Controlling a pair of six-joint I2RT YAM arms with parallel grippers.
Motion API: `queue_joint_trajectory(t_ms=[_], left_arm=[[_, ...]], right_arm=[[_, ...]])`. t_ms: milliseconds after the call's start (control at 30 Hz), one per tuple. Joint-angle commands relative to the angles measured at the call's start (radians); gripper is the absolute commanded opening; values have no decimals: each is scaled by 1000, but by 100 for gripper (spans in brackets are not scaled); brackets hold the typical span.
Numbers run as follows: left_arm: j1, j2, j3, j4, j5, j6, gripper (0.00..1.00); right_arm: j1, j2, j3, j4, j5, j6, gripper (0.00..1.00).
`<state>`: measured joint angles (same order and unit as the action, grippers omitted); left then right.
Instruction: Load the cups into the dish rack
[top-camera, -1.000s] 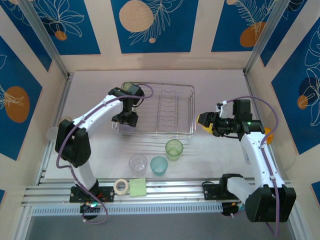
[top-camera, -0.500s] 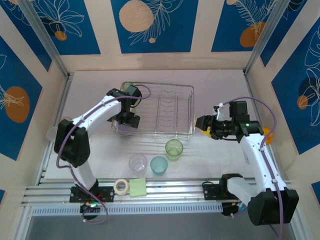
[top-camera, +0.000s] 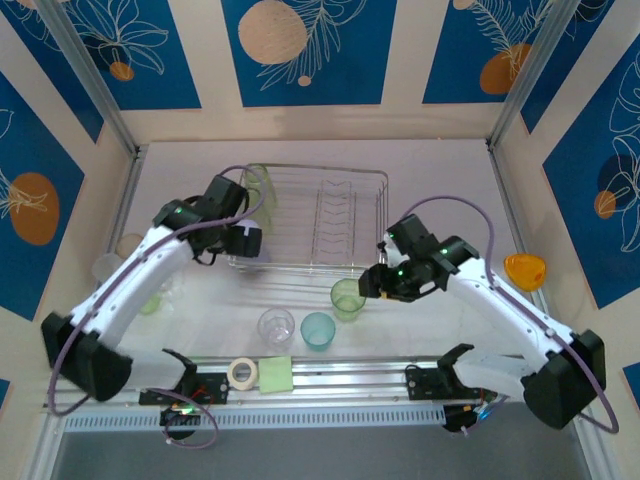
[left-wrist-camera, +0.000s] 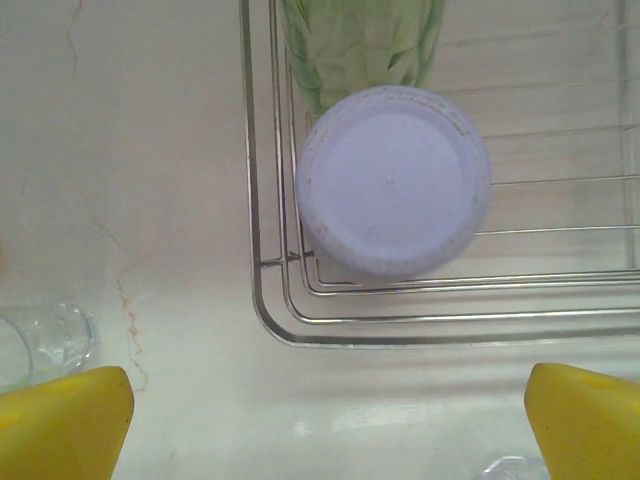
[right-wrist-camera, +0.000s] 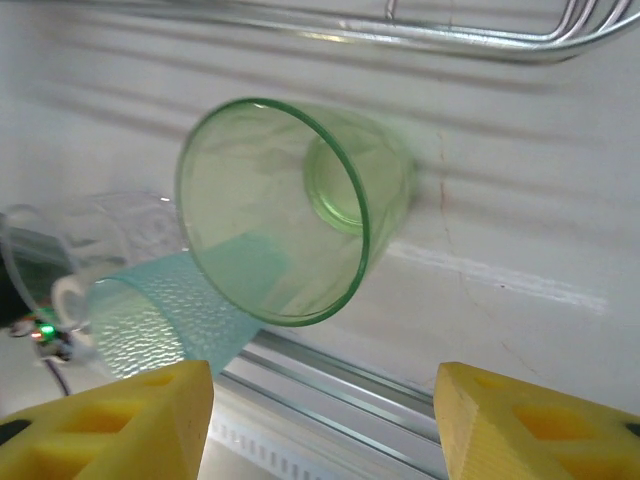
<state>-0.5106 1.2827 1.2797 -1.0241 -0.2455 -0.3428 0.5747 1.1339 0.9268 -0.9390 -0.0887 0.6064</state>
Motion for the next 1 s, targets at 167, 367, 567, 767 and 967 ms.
queue_joint_trajectory(t_ms=[167,367,567,767,967], left_arm=[[8,-338,-282,248,166,-52,100],[7,-450,-388,299,222,-80,100],[7,-543,-470,341,255,-76,100],[7,-605,-540,396,289,-108,100],[7,-620,-577,411,335,-141,100]], right_arm=[[76,146,62,22,134,15,61],[90,230,82,46,186,-5,54],[144,302,108,55,242,-11,49],[186,397,150,35,309,-2,35],[235,446,210,-50,372,33,8]])
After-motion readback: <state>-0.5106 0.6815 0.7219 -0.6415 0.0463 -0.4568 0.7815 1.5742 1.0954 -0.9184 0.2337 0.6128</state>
